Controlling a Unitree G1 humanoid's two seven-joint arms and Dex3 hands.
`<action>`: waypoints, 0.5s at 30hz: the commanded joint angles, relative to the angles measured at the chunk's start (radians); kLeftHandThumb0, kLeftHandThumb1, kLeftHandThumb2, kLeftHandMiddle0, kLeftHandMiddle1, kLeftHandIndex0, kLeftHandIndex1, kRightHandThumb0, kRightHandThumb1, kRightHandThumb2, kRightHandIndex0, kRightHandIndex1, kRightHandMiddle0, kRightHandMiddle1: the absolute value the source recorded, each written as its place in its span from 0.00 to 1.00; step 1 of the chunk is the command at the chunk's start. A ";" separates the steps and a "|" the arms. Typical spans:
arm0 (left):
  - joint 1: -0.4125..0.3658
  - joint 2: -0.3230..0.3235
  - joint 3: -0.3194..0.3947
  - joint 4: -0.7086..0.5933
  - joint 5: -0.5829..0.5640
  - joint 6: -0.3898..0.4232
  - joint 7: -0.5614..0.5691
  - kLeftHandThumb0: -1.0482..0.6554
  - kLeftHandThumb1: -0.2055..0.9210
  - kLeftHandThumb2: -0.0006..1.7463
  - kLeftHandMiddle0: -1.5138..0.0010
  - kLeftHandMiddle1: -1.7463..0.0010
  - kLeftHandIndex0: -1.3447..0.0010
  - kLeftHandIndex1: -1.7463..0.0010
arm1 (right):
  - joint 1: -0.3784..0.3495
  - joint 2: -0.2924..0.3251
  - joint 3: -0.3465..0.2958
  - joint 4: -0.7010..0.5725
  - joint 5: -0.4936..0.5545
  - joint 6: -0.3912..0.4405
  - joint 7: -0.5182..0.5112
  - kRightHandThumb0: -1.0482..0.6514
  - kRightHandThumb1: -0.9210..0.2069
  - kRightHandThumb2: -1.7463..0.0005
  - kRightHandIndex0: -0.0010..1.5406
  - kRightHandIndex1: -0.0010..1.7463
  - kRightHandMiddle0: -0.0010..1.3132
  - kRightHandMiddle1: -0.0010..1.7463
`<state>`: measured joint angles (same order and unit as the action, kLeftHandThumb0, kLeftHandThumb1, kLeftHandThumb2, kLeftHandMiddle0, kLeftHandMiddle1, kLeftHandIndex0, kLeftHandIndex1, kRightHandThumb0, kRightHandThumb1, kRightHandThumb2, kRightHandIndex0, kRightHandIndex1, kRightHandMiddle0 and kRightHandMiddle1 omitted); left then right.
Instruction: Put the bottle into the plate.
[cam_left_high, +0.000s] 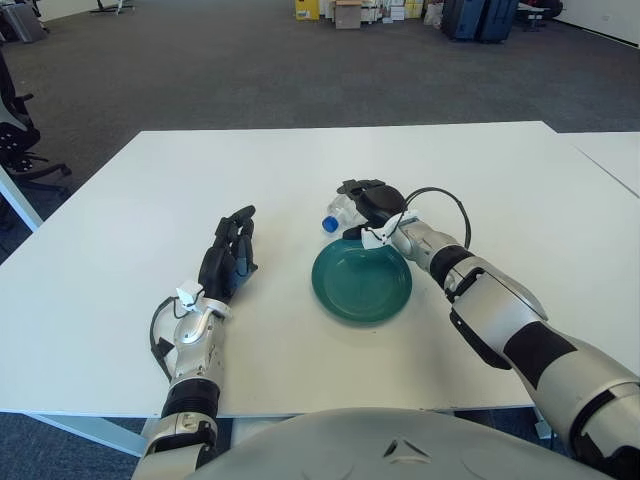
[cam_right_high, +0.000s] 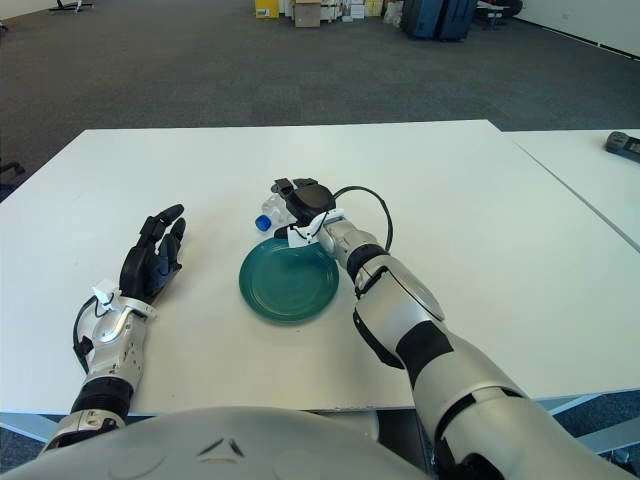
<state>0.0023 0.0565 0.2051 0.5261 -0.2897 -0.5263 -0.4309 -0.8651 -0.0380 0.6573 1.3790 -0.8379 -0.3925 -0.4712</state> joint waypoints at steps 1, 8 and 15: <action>0.034 -0.002 0.002 -0.021 -0.031 0.025 -0.025 0.13 1.00 0.43 0.64 0.75 1.00 0.46 | 0.016 0.002 -0.012 0.006 0.015 0.005 0.004 0.15 0.00 0.72 0.27 0.02 0.00 0.44; 0.058 0.002 0.004 -0.074 -0.073 0.058 -0.058 0.12 1.00 0.44 0.66 0.66 1.00 0.44 | 0.029 -0.004 -0.027 0.009 0.026 0.011 0.041 0.16 0.00 0.71 0.28 0.02 0.00 0.43; 0.070 0.002 0.009 -0.108 -0.108 0.083 -0.081 0.12 1.00 0.44 0.65 0.64 0.98 0.42 | 0.037 -0.007 -0.034 0.009 0.028 0.020 0.075 0.17 0.00 0.69 0.29 0.02 0.00 0.41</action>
<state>0.0685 0.0565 0.2073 0.4320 -0.3760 -0.4610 -0.4953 -0.8503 -0.0393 0.6242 1.3767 -0.8156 -0.3880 -0.4366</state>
